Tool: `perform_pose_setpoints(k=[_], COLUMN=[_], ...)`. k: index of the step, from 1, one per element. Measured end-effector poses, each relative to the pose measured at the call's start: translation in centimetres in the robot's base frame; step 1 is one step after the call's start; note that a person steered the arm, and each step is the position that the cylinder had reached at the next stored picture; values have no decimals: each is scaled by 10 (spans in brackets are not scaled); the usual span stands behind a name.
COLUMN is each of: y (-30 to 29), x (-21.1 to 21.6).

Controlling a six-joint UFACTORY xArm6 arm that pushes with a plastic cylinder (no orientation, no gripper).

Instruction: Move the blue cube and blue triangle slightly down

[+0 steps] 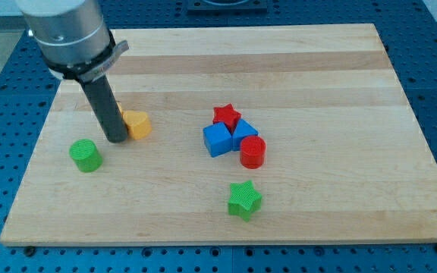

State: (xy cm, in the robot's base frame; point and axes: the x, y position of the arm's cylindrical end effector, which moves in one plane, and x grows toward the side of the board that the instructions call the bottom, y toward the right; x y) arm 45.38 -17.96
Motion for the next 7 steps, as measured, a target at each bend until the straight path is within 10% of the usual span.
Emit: perform_pose_setpoints(k=[3, 7], y=[-72, -28], x=[15, 70])
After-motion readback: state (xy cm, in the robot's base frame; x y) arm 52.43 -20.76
